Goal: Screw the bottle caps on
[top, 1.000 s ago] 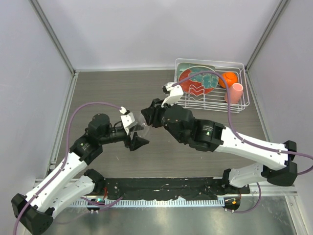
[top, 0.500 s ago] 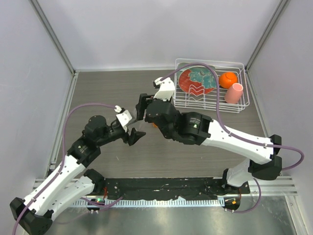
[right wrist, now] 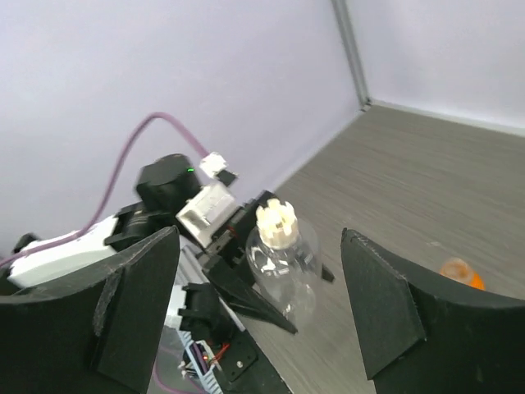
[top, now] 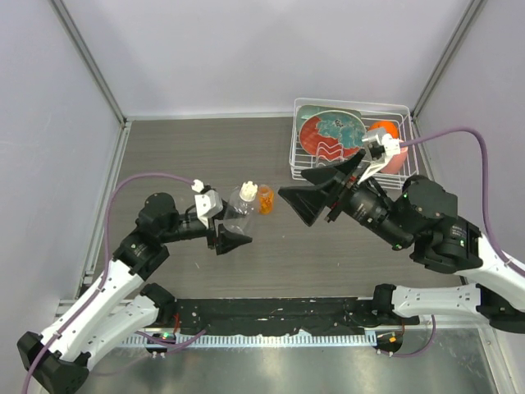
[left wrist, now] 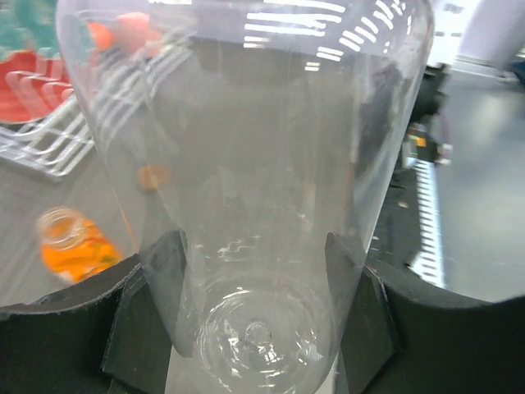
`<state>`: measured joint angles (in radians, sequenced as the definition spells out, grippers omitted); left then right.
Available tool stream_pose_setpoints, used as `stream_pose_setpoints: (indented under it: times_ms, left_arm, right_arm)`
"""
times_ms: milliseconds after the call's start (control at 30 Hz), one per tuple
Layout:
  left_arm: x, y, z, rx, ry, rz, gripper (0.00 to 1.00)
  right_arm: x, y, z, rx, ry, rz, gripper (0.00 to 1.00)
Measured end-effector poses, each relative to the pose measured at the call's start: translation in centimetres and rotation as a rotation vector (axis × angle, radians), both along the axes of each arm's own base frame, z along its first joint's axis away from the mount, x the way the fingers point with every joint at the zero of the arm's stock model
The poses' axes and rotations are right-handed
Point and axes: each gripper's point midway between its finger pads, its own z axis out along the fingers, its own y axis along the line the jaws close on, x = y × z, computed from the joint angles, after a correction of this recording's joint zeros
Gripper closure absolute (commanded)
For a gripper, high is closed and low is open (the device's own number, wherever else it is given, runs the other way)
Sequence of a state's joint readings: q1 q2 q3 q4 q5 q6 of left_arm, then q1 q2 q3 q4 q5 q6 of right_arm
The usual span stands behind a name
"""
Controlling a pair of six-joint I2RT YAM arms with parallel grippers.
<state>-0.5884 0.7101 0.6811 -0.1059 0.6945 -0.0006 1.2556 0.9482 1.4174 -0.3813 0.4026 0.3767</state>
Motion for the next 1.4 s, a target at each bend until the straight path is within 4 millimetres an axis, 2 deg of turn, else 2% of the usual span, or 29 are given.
stream_pose_setpoints:
  times_ms: [100, 233, 367, 433, 500, 667, 800, 900, 1000, 1033, 1200, 1267, 1333, 1400]
  left_arm:
    - [-2.5, -0.8, -0.1, -0.016, 0.05, -0.149, 0.98]
    - [-6.3, -1.1, 0.2, -0.037, 0.107, -0.369, 0.98]
    - [-9.0, -0.6, 0.7, -0.053, 0.141, -0.528, 0.99]
    - [-9.9, -0.4, 1.0, -0.059, 0.146, -0.581, 0.99]
    - [-10.5, -0.2, 1.3, -0.063, 0.156, -0.618, 0.98]
    - [-11.3, 0.1, 1.6, -0.068, 0.163, -0.664, 0.99]
    - [-11.5, 0.2, 1.6, -0.069, 0.166, -0.677, 0.99]
    - [-11.5, 0.2, 1.6, -0.069, 0.173, -0.679, 0.99]
    - [-11.6, 0.2, 1.6, -0.069, 0.176, -0.68, 0.99]
    - [-11.6, 0.3, 1.6, -0.069, 0.176, -0.684, 0.99]
    - [-11.9, 0.3, 1.9, -0.073, 0.164, -0.701, 0.99]
    - [-11.9, 0.3, 1.9, -0.073, 0.163, -0.7, 0.99]
    - [-11.9, 0.3, 1.9, -0.073, 0.163, -0.698, 0.99]
    - [-11.8, 0.3, 1.9, -0.073, 0.161, -0.692, 0.99]
  right_arm:
    - [-1.4, 0.4, 0.4, 0.006, -0.056, 0.089, 0.17]
    - [-3.2, 2.7, -2.1, -0.07, -0.111, 0.239, 0.17]
    - [-4.7, 5.1, -4.8, -0.135, -0.141, 0.371, 0.18]
    - [-5.4, 5.7, -5.2, -0.144, -0.16, 0.422, 0.18]
    - [-6.1, 6.1, -4.8, -0.13, -0.19, 0.468, 0.19]
    - [-7.4, 6.7, -3.3, -0.079, -0.249, 0.542, 0.25]
    - [-7.7, 7.8, -3.7, -0.084, -0.262, 0.582, 0.3]
    - [-7.8, 8.7, -4.5, -0.103, -0.256, 0.607, 0.37]
    - [-7.9, 9.3, -5.2, -0.117, -0.252, 0.627, 0.51]
    - [-7.9, 9.3, -5.2, -0.117, -0.252, 0.628, 0.59]
    - [-7.6, 9.4, -5.0, -0.115, -0.264, 0.621, 0.81]
    - [-7.6, 9.4, -5.0, -0.115, -0.265, 0.62, 0.94]
    - [-7.6, 9.4, -5.0, -0.114, -0.264, 0.618, 0.99]
    - [-7.5, 9.3, -5.0, -0.108, -0.264, 0.608, 0.99]
